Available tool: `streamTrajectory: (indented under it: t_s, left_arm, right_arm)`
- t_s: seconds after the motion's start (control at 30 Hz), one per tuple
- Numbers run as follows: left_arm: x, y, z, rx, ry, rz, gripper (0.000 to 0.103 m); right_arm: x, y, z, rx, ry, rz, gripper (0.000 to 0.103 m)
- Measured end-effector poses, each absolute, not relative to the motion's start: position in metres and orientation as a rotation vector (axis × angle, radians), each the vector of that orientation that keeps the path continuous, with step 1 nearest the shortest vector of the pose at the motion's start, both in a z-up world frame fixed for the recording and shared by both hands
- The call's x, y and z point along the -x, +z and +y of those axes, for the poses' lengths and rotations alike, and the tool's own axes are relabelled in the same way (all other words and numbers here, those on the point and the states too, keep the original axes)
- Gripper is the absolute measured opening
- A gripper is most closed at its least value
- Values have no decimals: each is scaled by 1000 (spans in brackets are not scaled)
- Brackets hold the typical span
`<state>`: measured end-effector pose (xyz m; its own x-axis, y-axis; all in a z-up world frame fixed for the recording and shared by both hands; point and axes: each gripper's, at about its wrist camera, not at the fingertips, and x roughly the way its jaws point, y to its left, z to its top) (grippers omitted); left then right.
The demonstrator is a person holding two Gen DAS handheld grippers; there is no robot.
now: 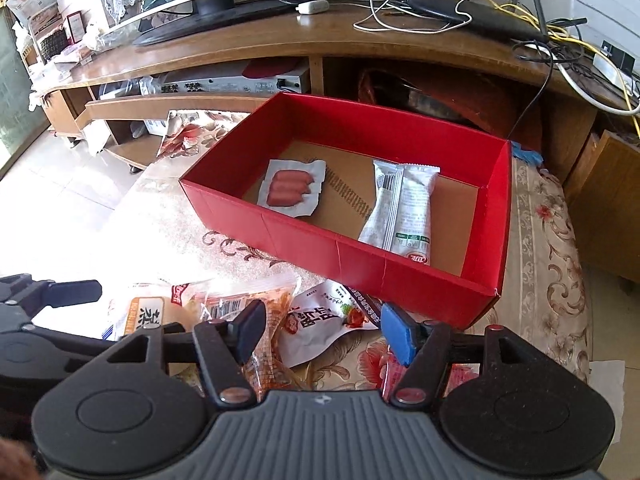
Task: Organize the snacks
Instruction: 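Move both grippers back to the snacks on the tablecloth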
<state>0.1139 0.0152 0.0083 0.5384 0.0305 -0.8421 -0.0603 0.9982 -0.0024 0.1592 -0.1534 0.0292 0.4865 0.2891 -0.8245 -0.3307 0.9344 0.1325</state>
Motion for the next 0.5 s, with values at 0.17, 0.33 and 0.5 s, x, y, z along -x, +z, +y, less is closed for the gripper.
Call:
streamTrajectory:
  t_s: [0.17, 0.33, 0.5]
  left_arm:
    - [-119, -1, 13, 38, 76, 1024, 96]
    - [-118, -2, 25, 89, 94, 1043, 74]
    - [-113, 2, 35, 110, 88, 1045, 64]
  right_arm:
    - [-159, 28, -152, 53, 386, 1001, 61]
    - [-157, 26, -147, 76, 408, 1015, 62]
    - [-154, 23, -138, 102, 438, 1030, 66]
